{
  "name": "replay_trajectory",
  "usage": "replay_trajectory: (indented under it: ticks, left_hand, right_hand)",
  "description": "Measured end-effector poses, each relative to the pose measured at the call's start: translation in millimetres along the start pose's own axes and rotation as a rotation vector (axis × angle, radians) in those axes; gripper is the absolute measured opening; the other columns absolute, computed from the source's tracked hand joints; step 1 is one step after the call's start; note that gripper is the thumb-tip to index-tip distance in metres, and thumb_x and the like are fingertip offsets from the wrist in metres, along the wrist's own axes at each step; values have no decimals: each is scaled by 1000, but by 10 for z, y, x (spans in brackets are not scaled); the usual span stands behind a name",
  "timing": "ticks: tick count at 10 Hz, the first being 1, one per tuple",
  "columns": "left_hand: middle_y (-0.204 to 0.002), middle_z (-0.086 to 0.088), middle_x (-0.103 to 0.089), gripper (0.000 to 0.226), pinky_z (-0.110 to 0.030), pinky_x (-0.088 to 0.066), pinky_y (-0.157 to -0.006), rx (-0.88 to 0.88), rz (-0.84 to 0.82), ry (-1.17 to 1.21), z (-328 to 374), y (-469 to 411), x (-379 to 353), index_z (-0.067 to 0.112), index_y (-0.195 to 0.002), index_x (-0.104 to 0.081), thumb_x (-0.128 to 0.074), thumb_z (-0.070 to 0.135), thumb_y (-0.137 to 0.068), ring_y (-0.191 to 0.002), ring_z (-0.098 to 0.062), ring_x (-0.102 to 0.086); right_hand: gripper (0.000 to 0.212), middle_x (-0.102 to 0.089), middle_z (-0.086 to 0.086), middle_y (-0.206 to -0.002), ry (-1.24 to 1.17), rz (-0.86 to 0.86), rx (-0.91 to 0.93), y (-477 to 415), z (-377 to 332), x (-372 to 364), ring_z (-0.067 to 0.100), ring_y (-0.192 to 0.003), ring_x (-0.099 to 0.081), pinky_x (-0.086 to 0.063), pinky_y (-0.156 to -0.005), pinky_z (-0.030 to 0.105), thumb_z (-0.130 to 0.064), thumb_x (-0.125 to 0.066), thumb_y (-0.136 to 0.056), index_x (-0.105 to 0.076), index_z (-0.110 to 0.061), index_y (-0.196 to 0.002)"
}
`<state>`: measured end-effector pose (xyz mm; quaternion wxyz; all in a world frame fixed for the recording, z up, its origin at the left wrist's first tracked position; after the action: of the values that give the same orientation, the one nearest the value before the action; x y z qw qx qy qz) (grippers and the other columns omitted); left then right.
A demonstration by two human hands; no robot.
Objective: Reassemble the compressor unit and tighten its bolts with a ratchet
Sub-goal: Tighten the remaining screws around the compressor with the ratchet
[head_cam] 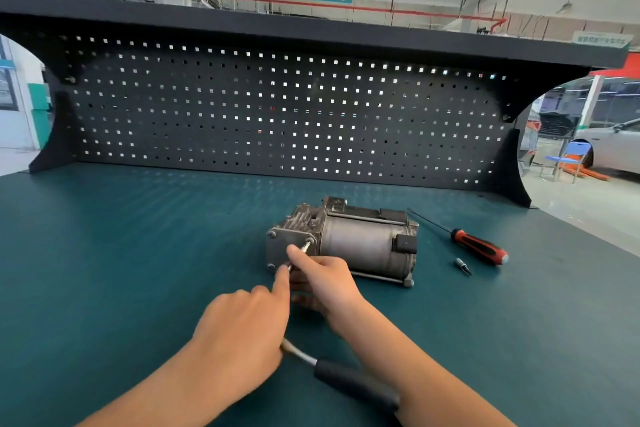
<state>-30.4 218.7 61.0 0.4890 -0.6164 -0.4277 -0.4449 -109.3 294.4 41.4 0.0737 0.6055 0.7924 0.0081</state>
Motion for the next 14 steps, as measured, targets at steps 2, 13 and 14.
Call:
replay_trajectory:
  ticks: [2,13,14]
  left_hand:
    - [-64,-3,-62,16,-20,-49,-43,431,-204,2120,53,107,-120,19,-103,-62,-54,17,-89,-44,-8,-54]
    - [-108,-3,-61,75,-31,-36,-65,54,66,33,-21,-35,94,13,-147,-2,-48,27,-90,-100,-24,-60]
    - [-109,1,-61,73,-31,-36,-63,13,105,-74,-73,-60,117,19,-146,-6,-49,28,-88,-98,-24,-61]
  right_hand:
    - [25,-65,8,-67,-91,10,-37,-1,-9,10,18,-58,-59,-42,-66,31,-22,-58,-90,-62,-8,-69]
    - [30,-66,-4,-57,104,23,93,-32,-10,69,6,-52,-63,-42,-53,20,-36,-64,-85,-64,-11,-69]
    - [25,-65,-6,-54,22,5,54,-48,5,25,5,-49,-62,-41,-52,20,-31,-63,-87,-62,-12,-72]
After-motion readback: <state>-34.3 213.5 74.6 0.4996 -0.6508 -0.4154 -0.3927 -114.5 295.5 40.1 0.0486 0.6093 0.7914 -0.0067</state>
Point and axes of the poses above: each hand's wrist, its own y-axis away from the middle knuckle, its own x-axis out of the back of the hand, z = x × y, the point moved 5 cm from there along -y, towards the middle knuckle
